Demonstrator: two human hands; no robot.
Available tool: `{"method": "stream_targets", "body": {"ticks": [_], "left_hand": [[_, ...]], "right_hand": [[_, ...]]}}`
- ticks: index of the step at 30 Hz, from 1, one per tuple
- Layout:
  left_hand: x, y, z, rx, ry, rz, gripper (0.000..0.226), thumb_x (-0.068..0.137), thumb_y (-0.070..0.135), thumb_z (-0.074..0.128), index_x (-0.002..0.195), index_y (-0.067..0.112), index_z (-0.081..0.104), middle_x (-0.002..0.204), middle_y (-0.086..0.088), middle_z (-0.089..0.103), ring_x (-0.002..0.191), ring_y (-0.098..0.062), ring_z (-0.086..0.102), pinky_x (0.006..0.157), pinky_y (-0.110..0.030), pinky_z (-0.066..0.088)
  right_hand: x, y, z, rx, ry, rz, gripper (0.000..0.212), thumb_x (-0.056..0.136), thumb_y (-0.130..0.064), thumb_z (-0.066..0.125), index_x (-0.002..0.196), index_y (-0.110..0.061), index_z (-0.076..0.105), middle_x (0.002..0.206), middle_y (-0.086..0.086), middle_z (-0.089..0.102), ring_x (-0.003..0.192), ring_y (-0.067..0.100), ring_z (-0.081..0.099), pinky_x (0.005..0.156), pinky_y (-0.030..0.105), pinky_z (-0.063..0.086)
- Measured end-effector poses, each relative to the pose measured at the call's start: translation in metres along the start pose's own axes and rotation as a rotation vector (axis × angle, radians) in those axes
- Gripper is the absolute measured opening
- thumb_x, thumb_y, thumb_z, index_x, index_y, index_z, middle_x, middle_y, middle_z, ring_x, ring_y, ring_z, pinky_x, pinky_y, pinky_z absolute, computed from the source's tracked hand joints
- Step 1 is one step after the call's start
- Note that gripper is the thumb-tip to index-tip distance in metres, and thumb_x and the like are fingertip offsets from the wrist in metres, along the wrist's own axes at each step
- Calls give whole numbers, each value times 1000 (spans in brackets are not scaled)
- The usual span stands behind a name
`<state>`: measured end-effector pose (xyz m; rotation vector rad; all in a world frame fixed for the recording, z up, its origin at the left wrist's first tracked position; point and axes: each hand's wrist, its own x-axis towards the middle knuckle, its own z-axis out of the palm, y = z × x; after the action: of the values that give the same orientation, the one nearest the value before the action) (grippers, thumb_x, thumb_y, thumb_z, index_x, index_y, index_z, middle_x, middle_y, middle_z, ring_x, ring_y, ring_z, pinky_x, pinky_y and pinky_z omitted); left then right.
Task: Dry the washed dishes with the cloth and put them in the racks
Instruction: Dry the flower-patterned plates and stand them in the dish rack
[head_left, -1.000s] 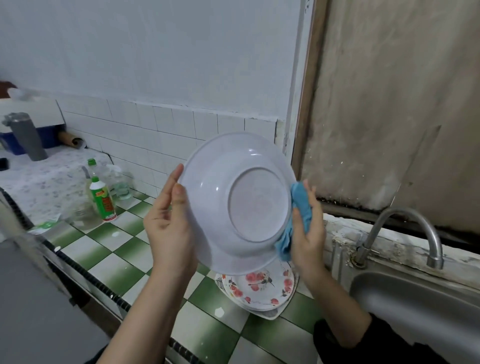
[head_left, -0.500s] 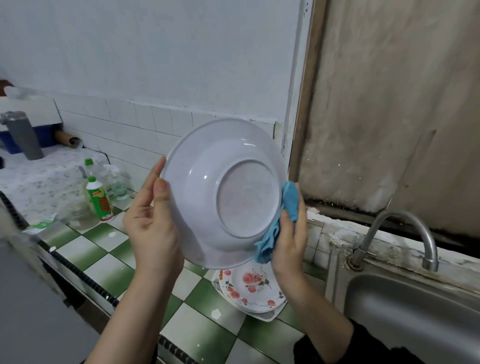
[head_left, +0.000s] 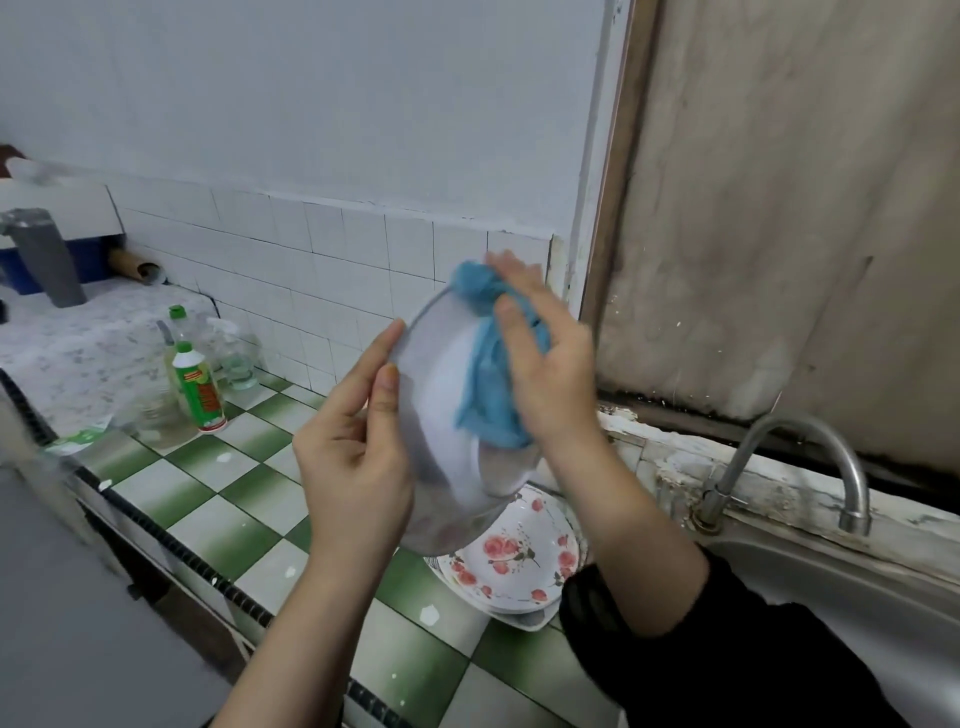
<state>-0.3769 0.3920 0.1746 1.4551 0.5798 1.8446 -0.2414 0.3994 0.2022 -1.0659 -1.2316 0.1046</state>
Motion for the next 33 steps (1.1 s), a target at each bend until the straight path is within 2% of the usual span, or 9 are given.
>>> {"method": "stream_targets", "body": {"ticks": [3, 8, 12, 15, 17, 20, 24, 29, 33], "left_hand": [[-4, 1, 5, -13, 18, -41, 30, 99, 7, 48, 114, 29, 63, 105, 24, 69, 98, 8, 63, 87, -11, 46], [5, -1, 10, -58, 122, -71, 28, 101, 7, 47, 121, 24, 58, 66, 27, 66, 60, 10, 58, 62, -7, 46], [24, -8, 2, -238, 322, -160, 24, 103, 14, 44, 120, 17, 61, 86, 20, 73, 85, 1, 66, 78, -18, 52], [32, -11, -4, -313, 408, -223, 24, 103, 14, 44, 120, 17, 61, 93, 18, 73, 92, -1, 66, 82, -18, 51], [31, -10, -5, -328, 394, -229, 25, 104, 15, 43, 122, 17, 59, 94, 19, 73, 93, 0, 65, 84, -18, 51], [24, -13, -9, -290, 250, -211, 24, 103, 16, 45, 122, 19, 59, 102, 17, 72, 100, -3, 64, 89, -21, 51], [15, -20, -10, -151, 109, -350, 30, 96, 40, 54, 96, 17, 73, 89, 14, 71, 84, -9, 61, 78, -27, 49], [15, -23, -9, 159, -50, -978, 64, 97, 63, 20, 134, 21, 51, 129, -6, 57, 122, -29, 51, 100, -57, 42], [23, -20, -17, -89, -184, -1197, 37, 98, 27, 33, 118, 7, 57, 118, -24, 53, 99, -46, 58, 66, -61, 55]], "right_hand": [[17, -2, -9, 38, 113, 125, 35, 94, -10, 54, 120, -31, 64, 140, 2, 56, 137, 13, 43, 119, 35, 28], [-44, -8, 22, -249, -36, -357, 32, 93, -19, 54, 121, -23, 67, 147, 7, 48, 146, 25, 30, 120, 50, 19], [-86, 34, 28, -554, -36, -603, 36, 98, -31, 46, 134, -32, 51, 158, -4, 30, 150, 24, 15, 118, 60, 4], [-93, 56, 21, -386, 111, -350, 38, 102, -43, 37, 138, -35, 45, 162, -18, 13, 151, 22, 11, 119, 59, 4], [-86, 47, 16, -39, 234, 6, 39, 101, -41, 43, 139, -46, 43, 159, -15, 27, 148, 19, 25, 118, 50, 25], [-54, 36, -3, 401, 462, 520, 24, 101, -26, 50, 123, -30, 56, 115, -1, 64, 105, 12, 65, 78, 21, 54], [-8, 45, -38, 627, 779, 934, 20, 102, -22, 42, 86, -15, 52, 79, 4, 49, 72, 20, 53, 67, 30, 47], [5, 53, -60, 862, 619, 674, 34, 105, -13, 27, 79, -17, 48, 74, -2, 49, 58, 9, 50, 52, 19, 47], [13, 62, -69, 812, 387, 660, 39, 104, -28, 33, 68, -15, 43, 53, -3, 45, 44, 12, 43, 44, 16, 41]]}}
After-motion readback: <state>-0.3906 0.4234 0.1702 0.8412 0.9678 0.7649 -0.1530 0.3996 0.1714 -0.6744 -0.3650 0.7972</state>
